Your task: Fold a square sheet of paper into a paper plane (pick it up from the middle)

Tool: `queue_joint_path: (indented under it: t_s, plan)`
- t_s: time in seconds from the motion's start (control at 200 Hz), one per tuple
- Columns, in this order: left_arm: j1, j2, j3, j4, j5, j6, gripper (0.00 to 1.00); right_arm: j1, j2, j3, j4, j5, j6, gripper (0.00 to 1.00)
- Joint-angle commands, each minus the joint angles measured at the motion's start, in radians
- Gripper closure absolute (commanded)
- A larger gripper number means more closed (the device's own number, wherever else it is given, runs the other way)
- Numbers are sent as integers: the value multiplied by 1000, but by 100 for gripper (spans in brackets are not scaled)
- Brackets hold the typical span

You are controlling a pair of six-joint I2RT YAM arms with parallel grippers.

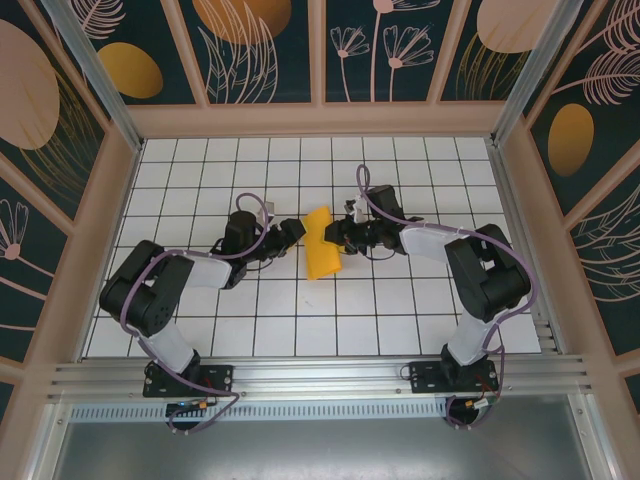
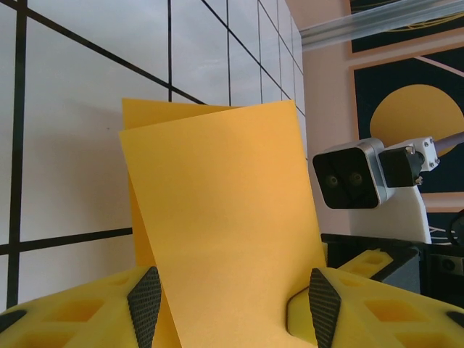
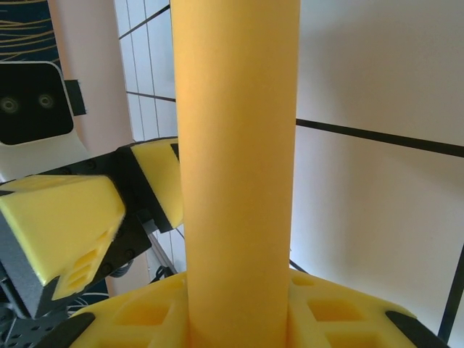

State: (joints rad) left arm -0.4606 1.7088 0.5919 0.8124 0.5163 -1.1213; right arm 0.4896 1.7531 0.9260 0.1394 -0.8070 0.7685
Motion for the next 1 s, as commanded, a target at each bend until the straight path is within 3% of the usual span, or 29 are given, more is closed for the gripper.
queue_joint_path:
  t_s: [0.0,0.175,0.575,0.721,0.996]
  plan:
    - [-4,34,-13,69,17,-29,41,-7,-3,-14,54,-40,22,68]
    - [-4,53,-11,112,36,-45,46,-8,-4,-16,61,-51,26,68]
    - [-4,104,-28,242,53,-85,72,-11,9,-33,64,-48,23,68]
    - [-4,103,-43,268,36,-82,74,-16,14,-51,71,-42,22,68]
    - [-4,84,-61,301,28,-77,66,-23,17,-61,74,-40,23,68]
